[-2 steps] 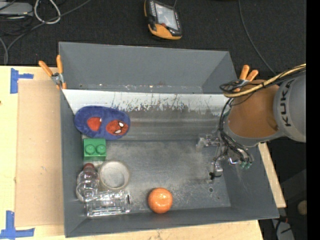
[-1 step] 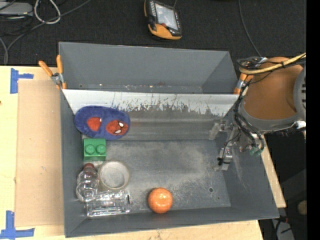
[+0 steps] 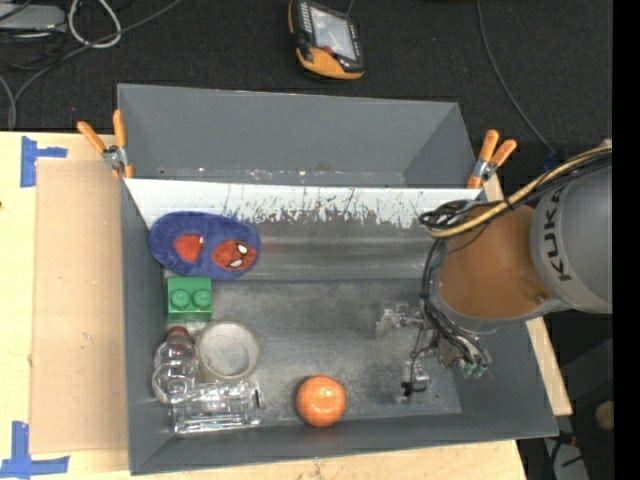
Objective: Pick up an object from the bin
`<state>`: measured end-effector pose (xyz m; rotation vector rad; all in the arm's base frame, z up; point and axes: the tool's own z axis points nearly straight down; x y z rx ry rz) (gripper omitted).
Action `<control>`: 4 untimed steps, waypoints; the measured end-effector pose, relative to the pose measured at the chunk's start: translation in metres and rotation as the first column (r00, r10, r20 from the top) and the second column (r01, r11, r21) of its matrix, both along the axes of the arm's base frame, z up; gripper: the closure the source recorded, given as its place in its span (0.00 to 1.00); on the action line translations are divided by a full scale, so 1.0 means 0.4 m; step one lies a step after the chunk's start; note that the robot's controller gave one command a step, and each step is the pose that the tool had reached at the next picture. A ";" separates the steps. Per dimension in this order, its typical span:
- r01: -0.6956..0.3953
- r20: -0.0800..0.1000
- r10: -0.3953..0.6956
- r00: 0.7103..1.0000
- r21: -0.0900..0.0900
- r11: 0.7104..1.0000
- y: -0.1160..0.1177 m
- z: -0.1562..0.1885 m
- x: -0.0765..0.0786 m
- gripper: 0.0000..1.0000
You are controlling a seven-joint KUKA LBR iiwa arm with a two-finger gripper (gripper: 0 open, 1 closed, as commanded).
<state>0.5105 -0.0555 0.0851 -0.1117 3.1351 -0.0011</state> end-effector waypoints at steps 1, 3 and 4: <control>0.020 -0.009 -0.020 1.000 0.001 1.000 0.017 -0.053 0.005 0.00; 0.328 0.000 -0.328 0.945 0.002 0.945 0.066 -0.040 -0.005 0.00; 0.217 0.001 -0.217 0.976 0.005 0.976 0.215 -0.040 -0.034 0.00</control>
Offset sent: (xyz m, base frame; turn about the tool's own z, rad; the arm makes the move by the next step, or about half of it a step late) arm -0.0388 0.0257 -0.0151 -0.0130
